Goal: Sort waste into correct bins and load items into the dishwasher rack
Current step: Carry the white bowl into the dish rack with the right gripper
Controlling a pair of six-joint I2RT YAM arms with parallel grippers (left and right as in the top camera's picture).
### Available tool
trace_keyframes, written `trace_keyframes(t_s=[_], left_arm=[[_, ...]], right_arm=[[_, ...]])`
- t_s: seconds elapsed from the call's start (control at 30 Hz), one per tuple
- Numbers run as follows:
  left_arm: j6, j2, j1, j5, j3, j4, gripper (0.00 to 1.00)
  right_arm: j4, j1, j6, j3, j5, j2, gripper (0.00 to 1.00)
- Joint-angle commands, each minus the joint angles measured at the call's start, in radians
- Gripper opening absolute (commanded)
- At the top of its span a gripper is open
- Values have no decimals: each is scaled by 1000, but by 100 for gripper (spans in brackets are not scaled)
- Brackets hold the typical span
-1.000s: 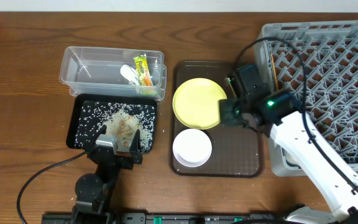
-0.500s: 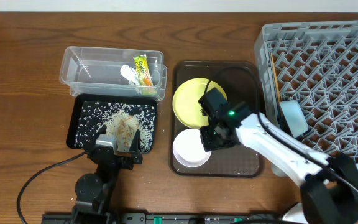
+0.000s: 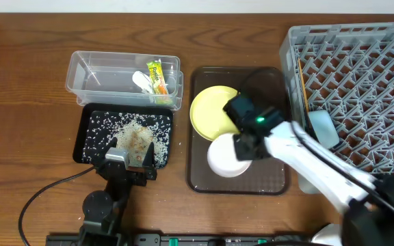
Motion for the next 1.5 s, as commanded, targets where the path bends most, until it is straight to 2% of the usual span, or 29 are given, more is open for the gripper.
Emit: trace_keyframes(t_s=[0.0,0.17,0.4,0.63,1.0,1.23,1.47], left_arm=[[10,-8,5,6,-27,-14,98],[10,-8,5,6,-27,-14,98],[10,-8,5,6,-27,-14,98],[10,-8,5,6,-27,-14,98],[10,-8,5,6,-27,-14,98],[10,-8,5,6,-27,-14,98],[10,-8,5,6,-27,-14,98]], right_arm=[[-13,-12,-14,112,449,-135,1],[80,-21,-82,136,856,-240,1],[117,-172,-99,134,1184,-204,1],[241,-369,-146,134,1171,-68,1],[460,-384,-351,134,1172,161,1],[430,-367,-373,134,1150,235,1],[244,-290,-345,134,866,235,4]])
